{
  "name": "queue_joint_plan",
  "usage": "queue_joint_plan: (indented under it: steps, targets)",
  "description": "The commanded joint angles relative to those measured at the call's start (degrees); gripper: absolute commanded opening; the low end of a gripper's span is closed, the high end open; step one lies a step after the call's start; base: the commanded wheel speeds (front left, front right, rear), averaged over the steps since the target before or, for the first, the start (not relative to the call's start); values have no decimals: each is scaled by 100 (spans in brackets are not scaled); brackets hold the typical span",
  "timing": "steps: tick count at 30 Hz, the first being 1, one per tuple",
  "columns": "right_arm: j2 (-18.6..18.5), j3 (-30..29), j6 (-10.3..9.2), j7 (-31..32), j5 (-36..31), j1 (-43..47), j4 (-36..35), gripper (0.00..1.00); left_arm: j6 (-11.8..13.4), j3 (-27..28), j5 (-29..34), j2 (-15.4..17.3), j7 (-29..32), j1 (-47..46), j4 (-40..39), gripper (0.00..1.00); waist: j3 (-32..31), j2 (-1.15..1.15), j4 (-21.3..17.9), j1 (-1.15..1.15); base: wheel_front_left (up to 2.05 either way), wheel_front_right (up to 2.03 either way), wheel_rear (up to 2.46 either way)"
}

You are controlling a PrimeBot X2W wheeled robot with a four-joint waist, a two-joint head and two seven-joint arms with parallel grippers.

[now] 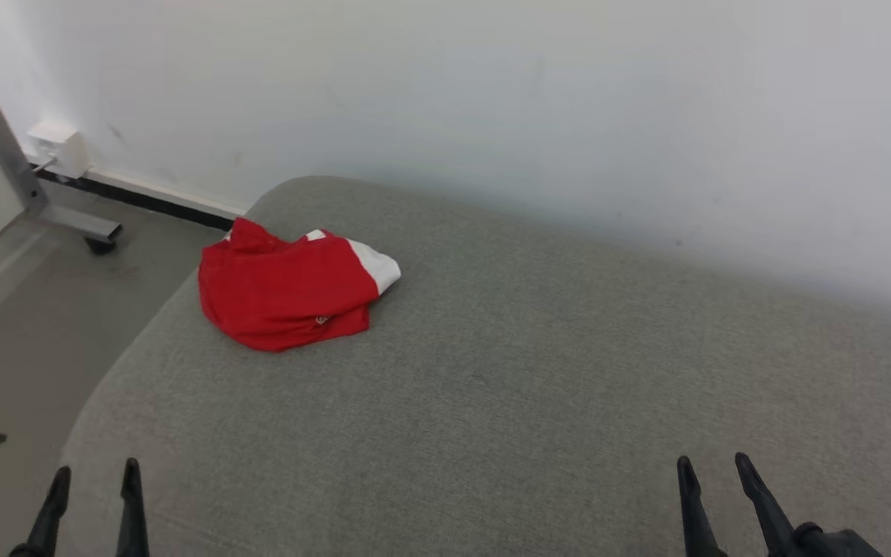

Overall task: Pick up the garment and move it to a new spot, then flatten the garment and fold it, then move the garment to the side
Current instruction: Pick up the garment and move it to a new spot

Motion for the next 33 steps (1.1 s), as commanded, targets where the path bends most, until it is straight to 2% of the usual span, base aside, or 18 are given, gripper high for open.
queue_joint_plan:
  steps: [1,6,14,22,26,33]
  targets:
    - [4,63,-16,-18,-37,-160,47,100,45,83,-42,4,0,8,-67,100,229,0,460,0,0,0,0]
    - [2,242,-16,1,-101,-460,247,100,131,308,-111,-51,0,121,-207,100,345,0,537,0,0,0,0]
    - [2,274,-16,-41,-137,-607,444,100,124,395,-109,-110,0,96,-205,100,353,0,538,0,0,0,0]
    - [3,-252,-16,-79,-228,-285,360,100,-13,36,-312,108,147,-896,258,100,261,0,460,0,0,0,0]
    - [1,-328,-16,113,-480,-311,131,100,-63,-95,-582,357,331,-1736,527,100,536,0,26,0,0,0,0]
    - [-118,-650,-16,526,-965,-634,-600,100,-91,-36,-1015,937,365,-3327,1029,100,1481,0,-1002,0,0,0,0]
